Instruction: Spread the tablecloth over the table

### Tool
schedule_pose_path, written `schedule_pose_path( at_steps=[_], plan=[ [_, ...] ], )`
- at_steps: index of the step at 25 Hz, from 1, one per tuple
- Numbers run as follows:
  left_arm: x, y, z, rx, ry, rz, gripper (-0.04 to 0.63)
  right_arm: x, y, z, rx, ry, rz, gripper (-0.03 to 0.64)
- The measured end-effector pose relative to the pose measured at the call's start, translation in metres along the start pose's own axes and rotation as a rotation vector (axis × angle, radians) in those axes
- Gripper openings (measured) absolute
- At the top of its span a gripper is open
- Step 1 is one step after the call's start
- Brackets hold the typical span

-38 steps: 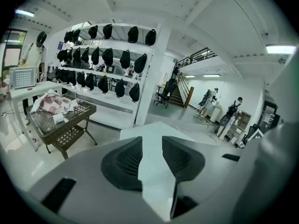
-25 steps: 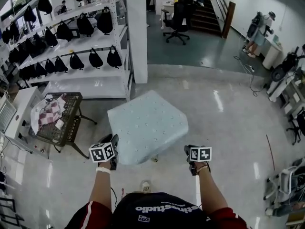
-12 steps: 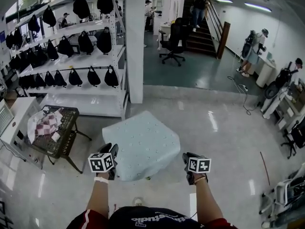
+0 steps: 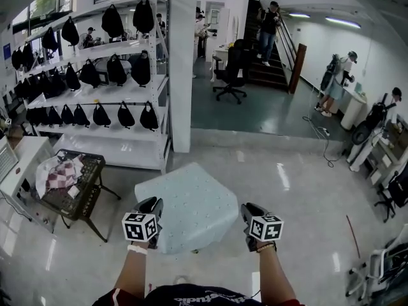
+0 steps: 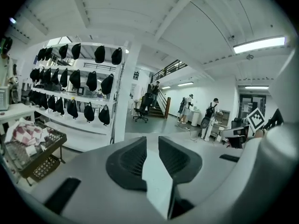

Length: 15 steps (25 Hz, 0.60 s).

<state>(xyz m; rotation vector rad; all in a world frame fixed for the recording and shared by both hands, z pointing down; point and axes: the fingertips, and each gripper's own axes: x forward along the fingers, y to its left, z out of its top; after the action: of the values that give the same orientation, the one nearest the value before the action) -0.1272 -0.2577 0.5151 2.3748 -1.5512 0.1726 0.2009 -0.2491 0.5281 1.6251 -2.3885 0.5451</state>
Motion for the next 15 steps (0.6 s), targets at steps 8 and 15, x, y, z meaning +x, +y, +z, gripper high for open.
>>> schedule_pose_path(
  at_steps=[8,15],
  plan=[
    [-0.013,-0.016,0.034,0.166,-0.086,0.051,0.046,-0.015,0.015,0.042,-0.062,-0.099,-0.009,0.094],
    [-0.034,-0.019,0.071,0.149,-0.189,0.047,0.031,-0.033,0.045,0.082,-0.111,-0.211,0.024,0.080]
  ],
)
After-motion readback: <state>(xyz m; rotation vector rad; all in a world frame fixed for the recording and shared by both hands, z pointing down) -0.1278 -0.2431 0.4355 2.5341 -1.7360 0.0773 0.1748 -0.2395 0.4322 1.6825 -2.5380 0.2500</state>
